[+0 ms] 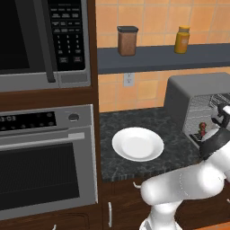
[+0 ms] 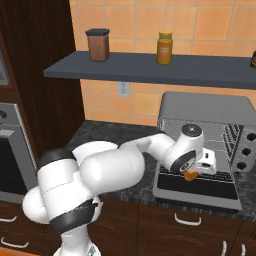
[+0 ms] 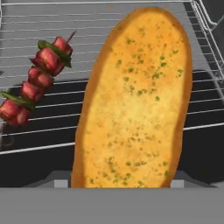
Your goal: Pick up the kebab skewer and baguette bread, and place them inside the toaster oven. Close the toaster oven door and start by setting the timer.
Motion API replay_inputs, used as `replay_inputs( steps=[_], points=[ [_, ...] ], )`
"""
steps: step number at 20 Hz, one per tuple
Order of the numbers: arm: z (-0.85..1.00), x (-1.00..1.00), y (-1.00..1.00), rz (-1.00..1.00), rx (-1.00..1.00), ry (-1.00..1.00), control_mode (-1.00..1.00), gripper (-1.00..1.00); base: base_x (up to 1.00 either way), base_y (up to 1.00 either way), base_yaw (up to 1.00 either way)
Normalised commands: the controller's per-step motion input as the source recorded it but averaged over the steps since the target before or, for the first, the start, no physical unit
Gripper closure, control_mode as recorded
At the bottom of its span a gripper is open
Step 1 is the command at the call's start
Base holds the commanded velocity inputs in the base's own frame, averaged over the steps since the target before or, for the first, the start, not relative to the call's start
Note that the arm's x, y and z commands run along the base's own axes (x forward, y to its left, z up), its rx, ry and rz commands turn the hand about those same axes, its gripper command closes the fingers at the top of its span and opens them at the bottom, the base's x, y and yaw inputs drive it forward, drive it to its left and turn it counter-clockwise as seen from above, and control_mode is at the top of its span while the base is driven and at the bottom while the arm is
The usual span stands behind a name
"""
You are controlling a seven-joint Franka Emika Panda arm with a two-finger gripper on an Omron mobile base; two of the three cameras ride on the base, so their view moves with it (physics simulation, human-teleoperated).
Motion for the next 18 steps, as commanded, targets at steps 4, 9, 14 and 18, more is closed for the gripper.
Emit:
replay_inputs(
  steps=[4, 9, 14, 18],
  points=[
    [-0.13, 0.43, -0.26, 0.05, 0.00, 0.00, -1.00, 1.00, 0.00, 0.00, 0.00],
    [-0.18, 0.44, -0.14, 0.04, 0.00, 0.00, -1.00, 1.00, 0.00, 0.00, 0.00],
    [-0.33, 0.19, 0.00, 0.04, 0.00, 0.02, -1.00, 1.00, 0.00, 0.00, 0.00],
    [-0.32, 0.06, -0.03, 0.03, 0.00, 0.03, -1.00, 1.00, 0.00, 0.00, 0.00]
  ],
)
